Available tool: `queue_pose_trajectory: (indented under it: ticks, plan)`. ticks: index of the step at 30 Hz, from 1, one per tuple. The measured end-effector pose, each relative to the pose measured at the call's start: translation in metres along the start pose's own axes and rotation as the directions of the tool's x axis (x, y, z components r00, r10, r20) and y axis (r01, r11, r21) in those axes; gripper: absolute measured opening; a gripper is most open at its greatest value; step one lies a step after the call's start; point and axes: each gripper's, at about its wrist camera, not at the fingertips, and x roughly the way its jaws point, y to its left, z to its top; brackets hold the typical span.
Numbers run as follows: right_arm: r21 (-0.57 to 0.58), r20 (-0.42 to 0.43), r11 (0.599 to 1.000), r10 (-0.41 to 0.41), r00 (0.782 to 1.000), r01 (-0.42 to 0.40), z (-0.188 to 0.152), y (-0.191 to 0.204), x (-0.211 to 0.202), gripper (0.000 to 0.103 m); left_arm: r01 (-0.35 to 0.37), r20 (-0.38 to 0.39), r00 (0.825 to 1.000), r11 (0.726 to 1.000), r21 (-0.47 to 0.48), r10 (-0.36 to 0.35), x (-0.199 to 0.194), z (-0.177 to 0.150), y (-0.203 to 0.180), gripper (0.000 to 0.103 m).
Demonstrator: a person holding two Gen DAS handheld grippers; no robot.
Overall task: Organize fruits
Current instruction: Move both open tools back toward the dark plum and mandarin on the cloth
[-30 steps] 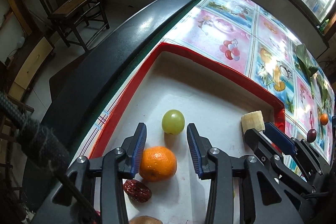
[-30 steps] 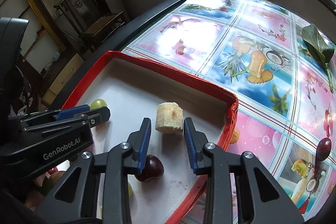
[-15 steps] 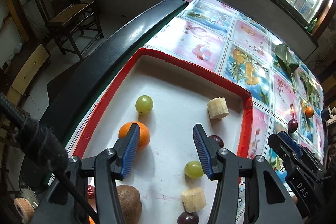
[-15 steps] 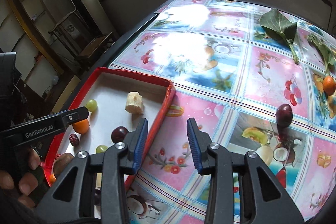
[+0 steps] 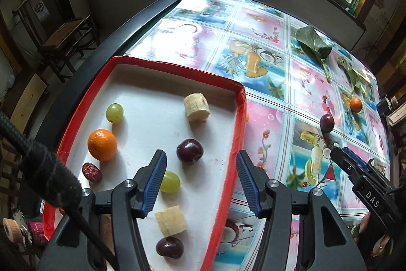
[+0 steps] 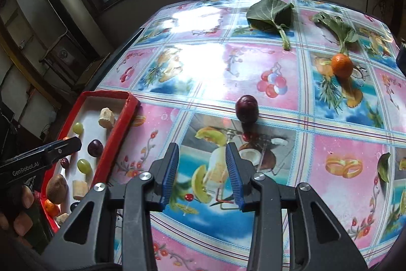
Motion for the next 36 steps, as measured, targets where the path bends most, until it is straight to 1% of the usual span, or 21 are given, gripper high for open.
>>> queue_pose_trajectory:
  ticks: [7, 12, 18, 23, 25, 29, 33, 34, 36]
  plan:
    - [0.052, 0.020, 0.998, -0.023, 1.000, 0.022, -0.004, -0.032, -0.015, 0.040, -0.001, 0.015, 1.000, 0.998, 0.057, 0.000, -0.007, -0.011, -0.026, 0.058]
    - [0.075, 0.022, 0.997, -0.035, 0.999, 0.033, -0.005, -0.050, -0.018, 0.040, -0.055, 0.045, 0.998, 0.996, 0.071, 0.052, -0.011, -0.017, -0.039, 0.060]
    - [0.104, 0.026, 0.993, -0.057, 0.998, 0.054, -0.005, -0.071, -0.022, 0.040, -0.067, 0.039, 0.997, 0.993, 0.098, 0.063, -0.007, -0.021, -0.054, 0.060]
    - [0.135, 0.035, 0.989, -0.074, 0.997, 0.068, -0.004, -0.092, -0.025, 0.040, -0.059, 0.032, 0.998, 0.991, 0.119, 0.055, -0.003, -0.024, -0.067, 0.061]
    - [0.148, 0.045, 0.986, -0.078, 0.996, 0.071, -0.002, -0.101, -0.025, 0.040, -0.041, 0.025, 0.999, 0.992, 0.121, 0.038, 0.000, -0.023, -0.074, 0.061]
    - [0.189, 0.069, 0.979, -0.097, 0.993, 0.082, 0.006, -0.124, -0.021, 0.040, 0.031, 0.031, 0.999, 0.989, 0.143, -0.035, 0.007, -0.022, -0.099, 0.063]
    - [0.222, 0.092, 0.972, -0.100, 0.991, 0.078, 0.018, -0.142, -0.013, 0.040, 0.132, 0.014, 0.991, 0.981, 0.145, -0.136, 0.019, -0.019, -0.123, 0.063]
    - [0.220, 0.101, 0.972, -0.101, 0.990, 0.077, 0.022, -0.145, -0.012, 0.040, 0.148, 0.016, 0.988, 0.978, 0.144, -0.152, 0.021, -0.017, -0.128, 0.063]
    - [0.215, 0.117, 0.973, -0.108, 0.987, 0.081, 0.030, -0.147, -0.009, 0.040, 0.159, 0.026, 0.986, 0.976, 0.149, -0.164, 0.026, -0.014, -0.136, 0.063]
